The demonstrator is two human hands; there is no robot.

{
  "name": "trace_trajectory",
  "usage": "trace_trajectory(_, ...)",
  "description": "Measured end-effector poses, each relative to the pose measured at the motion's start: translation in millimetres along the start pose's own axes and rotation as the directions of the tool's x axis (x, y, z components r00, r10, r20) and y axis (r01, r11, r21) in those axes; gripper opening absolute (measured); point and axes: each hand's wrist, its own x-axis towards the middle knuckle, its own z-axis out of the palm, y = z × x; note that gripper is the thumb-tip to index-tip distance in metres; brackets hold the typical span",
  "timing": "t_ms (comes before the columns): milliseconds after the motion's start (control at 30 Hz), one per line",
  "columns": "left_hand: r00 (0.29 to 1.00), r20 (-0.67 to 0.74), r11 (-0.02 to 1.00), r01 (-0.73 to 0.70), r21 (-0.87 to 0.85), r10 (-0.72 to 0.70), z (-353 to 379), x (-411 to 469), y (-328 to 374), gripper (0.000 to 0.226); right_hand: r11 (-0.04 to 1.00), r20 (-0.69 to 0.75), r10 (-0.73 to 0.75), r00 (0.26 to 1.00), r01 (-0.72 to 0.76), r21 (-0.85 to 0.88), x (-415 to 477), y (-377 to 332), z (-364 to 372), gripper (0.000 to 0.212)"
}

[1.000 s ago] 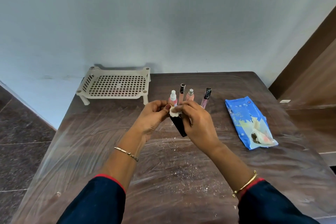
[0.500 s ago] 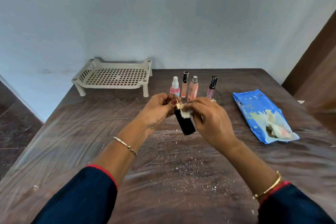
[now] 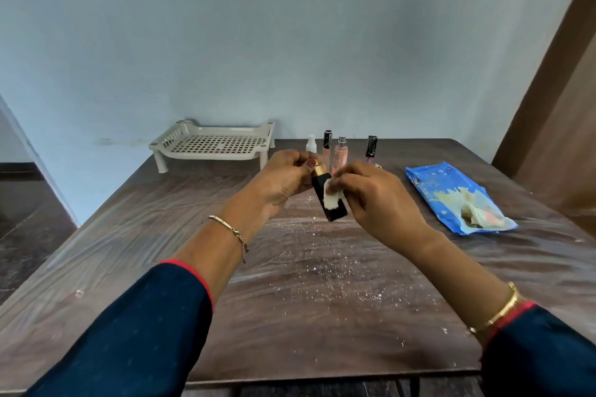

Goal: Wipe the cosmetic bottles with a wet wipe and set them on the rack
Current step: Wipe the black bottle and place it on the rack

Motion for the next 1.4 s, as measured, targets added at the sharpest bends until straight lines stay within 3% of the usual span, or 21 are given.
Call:
trace_trajectory(133,1.0,0.002,0.997,0.005,-0.081,-0.005,11,-15,-2,0.016,0.993,-0.107,0.107,0.989,-0.101,0.055,0,-7,-1,0.024)
trace_trajectory(367,0.991,-0.11,0.972,0.044,-0.231,-0.071,5,-24,-10,0.02,0.967,0.007,0.187,0.982,-0.185,0.173,-49,-21,6,0.029)
trace_trajectory(633,0.997,0.071,0.939,0.027,-0.343,-0.003,10,-38,-8,0.02,0.908,-0.152,0.367,0.918,-0.318,0.271,-15,-34,0,0.028)
trace_trajectory(800,0.999,0.025,0.935,-0.022,-0.354,0.033,5,-40,2,0.018,0.898,-0.196,0.368,0.909,-0.293,0.327,-8,-42,1,0.029)
trace_trajectory(1067,1.0,-0.02,0.906,-0.011,-0.422,0.003,-3,-40,-16,0.019,0.858,-0.044,0.387,0.921,-0.342,0.385,-30,-38,11,0.031)
trace_trajectory(1233,1.0,0.017,0.893,-0.007,-0.451,0.017,-3,-37,-18,0.026,0.868,-0.084,0.381,0.921,-0.325,0.375,-4,-32,14,0.029)
trace_trajectory(1400,0.999,-0.043,0.878,-0.028,-0.478,0.008,-6,-29,-16,0.02,0.872,-0.147,0.372,0.917,-0.291,0.393,10,-29,26,0.027)
